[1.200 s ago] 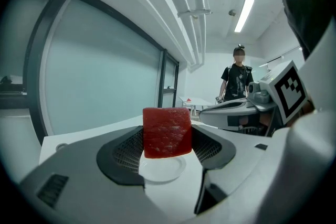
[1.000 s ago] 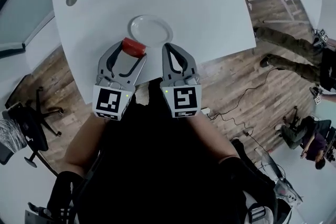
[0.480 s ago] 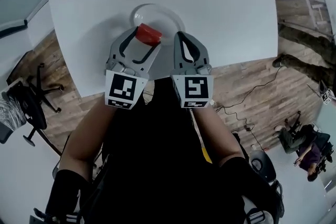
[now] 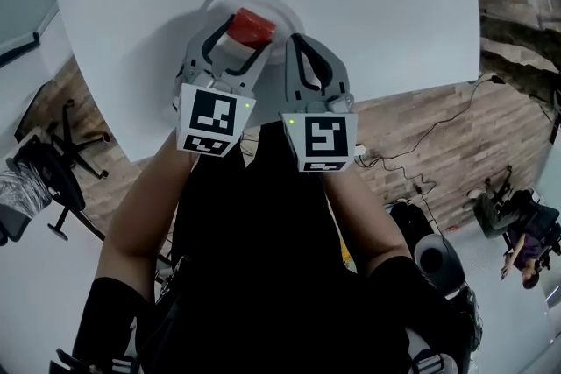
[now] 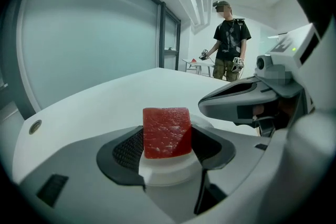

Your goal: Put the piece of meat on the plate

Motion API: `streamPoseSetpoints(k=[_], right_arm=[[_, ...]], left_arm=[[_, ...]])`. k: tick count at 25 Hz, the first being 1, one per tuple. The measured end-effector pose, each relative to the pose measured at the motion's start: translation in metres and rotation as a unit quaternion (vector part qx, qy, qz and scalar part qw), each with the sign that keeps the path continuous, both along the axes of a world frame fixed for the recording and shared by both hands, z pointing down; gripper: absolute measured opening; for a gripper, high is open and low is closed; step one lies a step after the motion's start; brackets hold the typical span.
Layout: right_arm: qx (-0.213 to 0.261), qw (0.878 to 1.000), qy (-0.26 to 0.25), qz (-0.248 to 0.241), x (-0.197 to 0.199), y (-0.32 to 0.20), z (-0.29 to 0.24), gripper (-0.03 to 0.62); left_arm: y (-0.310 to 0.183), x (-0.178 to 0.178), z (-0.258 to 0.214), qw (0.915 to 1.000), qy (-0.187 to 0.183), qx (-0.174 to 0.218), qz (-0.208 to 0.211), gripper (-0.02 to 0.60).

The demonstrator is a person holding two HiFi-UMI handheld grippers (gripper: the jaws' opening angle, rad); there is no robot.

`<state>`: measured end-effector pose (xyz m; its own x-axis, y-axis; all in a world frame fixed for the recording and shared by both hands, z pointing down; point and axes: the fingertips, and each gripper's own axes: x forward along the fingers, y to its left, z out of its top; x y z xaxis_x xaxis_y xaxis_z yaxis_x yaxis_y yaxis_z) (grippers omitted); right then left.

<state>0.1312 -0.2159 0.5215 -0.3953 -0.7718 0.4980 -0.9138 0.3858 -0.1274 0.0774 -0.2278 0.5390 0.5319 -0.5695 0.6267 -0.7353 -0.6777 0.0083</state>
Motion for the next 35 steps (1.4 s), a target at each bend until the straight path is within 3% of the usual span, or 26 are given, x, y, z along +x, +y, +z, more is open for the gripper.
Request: streamPoseSetpoints(k=[14,20,27,31,35], right_arm=[[-0.015,1.000,-0.016,0.015,0.010,-0.008,0.018,0.004],[-0.009,1.000,-0.014,0.010,0.004,-0.007,0.010,0.005],[-0.001,1.000,-0.008,0.002,-0.003,0.006,-0.007,0.005],[0.001,1.000,-0.009,-0.003,-0.003,0.014,-0.026,0.005],[0.014,1.000,0.005,-0.017,-0.006,0.025,-0.053,0.004]], left_arm=[[-0.001,0.011,0.022,0.9980,-0.042,-0.039,0.025,0.281],[-0.001,0.011,0.020,0.9957,-0.079,-0.019,0.044,0.281],[0.000,0.008,0.025,0.9951,-0.069,-0.030,0.065,0.281],[-0.002,0.006,0.023,0.9925,-0.084,-0.009,0.089,0.281],[0.003,0.001,0.007,0.9919,-0.074,0.016,0.102,0.281]])
